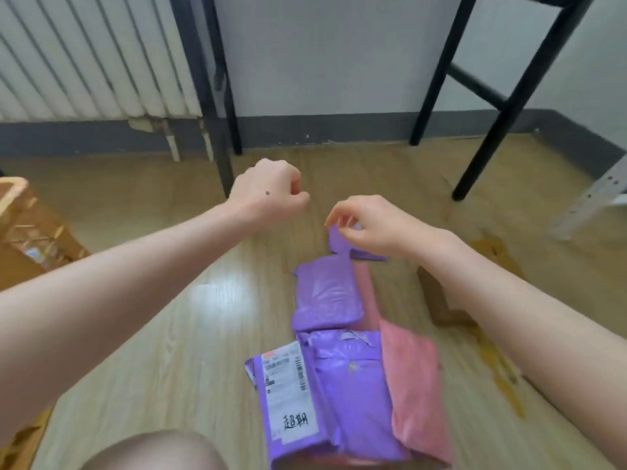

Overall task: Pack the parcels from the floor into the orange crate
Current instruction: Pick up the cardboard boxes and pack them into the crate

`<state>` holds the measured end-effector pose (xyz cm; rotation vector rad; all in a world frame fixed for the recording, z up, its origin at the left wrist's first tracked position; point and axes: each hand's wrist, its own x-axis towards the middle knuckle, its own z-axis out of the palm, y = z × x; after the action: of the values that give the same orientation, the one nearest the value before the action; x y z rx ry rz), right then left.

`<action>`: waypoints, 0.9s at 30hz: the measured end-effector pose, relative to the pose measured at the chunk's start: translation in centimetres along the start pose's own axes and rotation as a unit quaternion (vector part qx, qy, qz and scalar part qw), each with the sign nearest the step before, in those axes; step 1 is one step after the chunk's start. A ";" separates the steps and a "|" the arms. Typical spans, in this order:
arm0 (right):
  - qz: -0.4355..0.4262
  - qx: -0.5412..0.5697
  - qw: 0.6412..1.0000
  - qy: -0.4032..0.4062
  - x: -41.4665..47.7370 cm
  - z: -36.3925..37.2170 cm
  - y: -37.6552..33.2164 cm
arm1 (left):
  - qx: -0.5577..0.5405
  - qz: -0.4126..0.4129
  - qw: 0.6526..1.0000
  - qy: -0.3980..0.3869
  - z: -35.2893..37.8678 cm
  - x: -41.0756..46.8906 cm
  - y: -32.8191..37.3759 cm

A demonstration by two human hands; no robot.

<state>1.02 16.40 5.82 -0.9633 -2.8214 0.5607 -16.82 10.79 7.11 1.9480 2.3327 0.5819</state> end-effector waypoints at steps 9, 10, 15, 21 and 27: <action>0.107 0.010 0.994 0.038 -10.5 -0.8 13.2 | -0.017 0.106 0.992 -0.068 9.7 3.0 15.6; 0.123 0.013 0.991 0.041 -11.7 -0.7 14.6 | -0.022 0.114 0.990 -0.077 10.9 3.1 17.0; 0.212 0.054 0.975 0.039 -17.4 0.5 20.3 | -0.052 0.114 0.983 -0.138 17.0 3.0 22.2; 0.372 0.155 0.914 0.041 -20.9 5.5 25.6 | -0.089 0.023 0.977 -0.195 25.3 1.5 23.7; 0.434 0.349 0.827 0.074 -19.5 11.1 26.5 | -0.191 -0.081 0.947 -0.244 30.0 0.2 24.0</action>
<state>29.17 20.48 -14.15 -1.9036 -1.6211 1.3735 13.80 21.91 -13.17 1.4997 1.8810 0.4323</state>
